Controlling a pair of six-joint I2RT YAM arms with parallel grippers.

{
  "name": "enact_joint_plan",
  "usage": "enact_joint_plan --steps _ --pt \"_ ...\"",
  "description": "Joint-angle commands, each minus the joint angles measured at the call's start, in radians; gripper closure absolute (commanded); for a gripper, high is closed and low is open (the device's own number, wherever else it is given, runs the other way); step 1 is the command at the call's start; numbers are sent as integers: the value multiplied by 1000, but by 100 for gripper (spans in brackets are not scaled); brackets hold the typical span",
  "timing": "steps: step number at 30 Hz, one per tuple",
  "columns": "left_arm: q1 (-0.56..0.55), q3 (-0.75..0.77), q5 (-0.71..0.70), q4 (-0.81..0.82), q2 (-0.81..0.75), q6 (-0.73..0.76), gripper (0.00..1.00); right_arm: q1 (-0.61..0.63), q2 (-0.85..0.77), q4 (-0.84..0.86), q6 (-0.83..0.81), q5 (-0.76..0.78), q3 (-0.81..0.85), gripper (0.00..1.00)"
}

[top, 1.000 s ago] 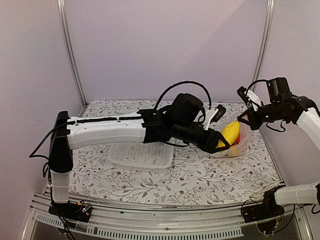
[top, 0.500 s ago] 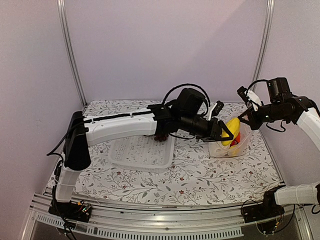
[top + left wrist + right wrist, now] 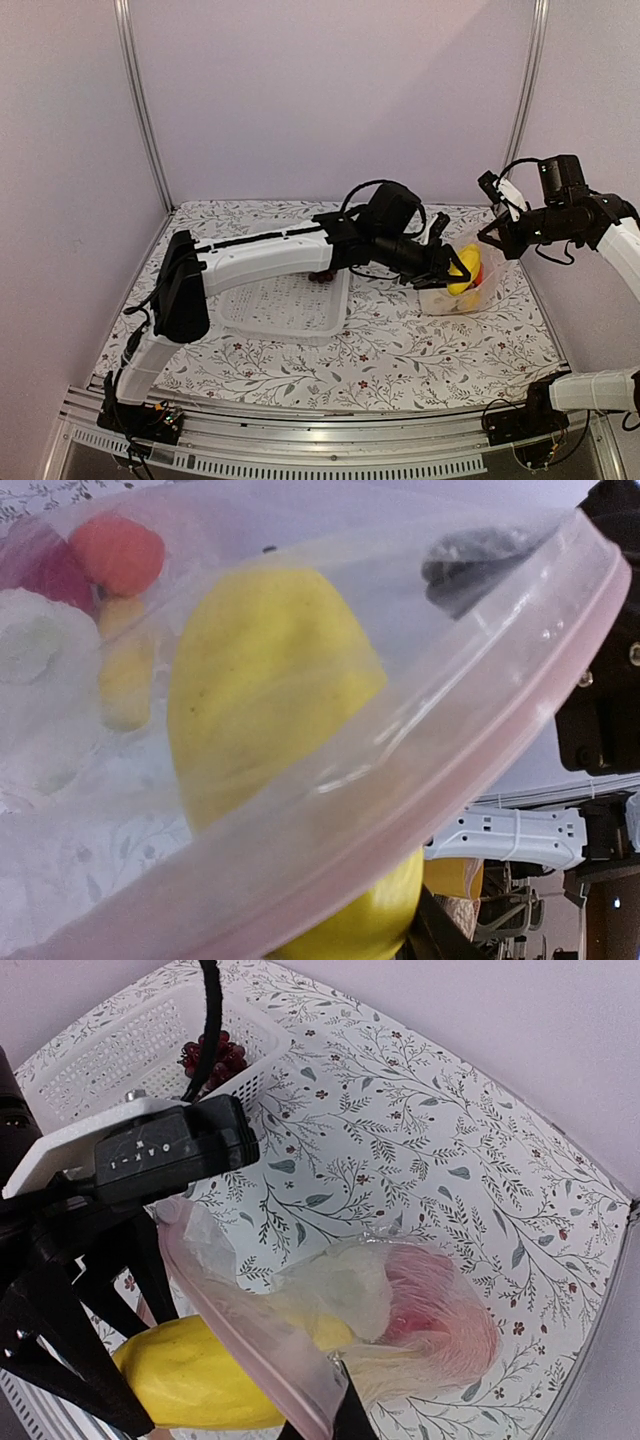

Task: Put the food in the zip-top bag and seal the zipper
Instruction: Place the fake fruit in the zipper food storage bag.

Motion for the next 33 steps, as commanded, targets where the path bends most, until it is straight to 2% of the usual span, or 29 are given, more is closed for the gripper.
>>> enact_joint_plan --steps 1,3,6,8,9,10,17,19,23,26,29,33 --pt "20 31 -5 18 18 -22 58 -4 -18 3 10 -50 15 100" --pt "20 31 -5 49 8 -19 43 -8 -19 5 15 -59 12 100" --pt "20 33 -7 81 -18 19 29 -12 -20 5 20 -68 14 100" --pt "20 22 -24 82 -51 59 12 -21 -21 7 32 -83 18 100" --pt "19 15 -33 81 -71 77 7 -28 -21 7 37 -92 20 100" --pt "19 -4 -46 82 -94 95 6 -34 -18 7 43 -99 23 100" --pt "-8 -172 -185 90 -317 303 4 -56 -9 8 53 -113 36 100" --pt "-46 -239 -272 89 -399 419 1 -60 -10 10 54 -113 30 100" --pt "-118 -413 -559 103 -531 648 0 -70 -24 23 48 -133 -1 100" --pt "-121 -474 -644 86 -533 711 0 -78 -32 27 42 -179 -21 100" --pt "-117 -466 -704 44 -489 738 10 -84 -40 38 33 -213 -45 100" --pt "-115 -431 -691 23 -417 803 20 -92 -52 46 30 -226 -67 100"
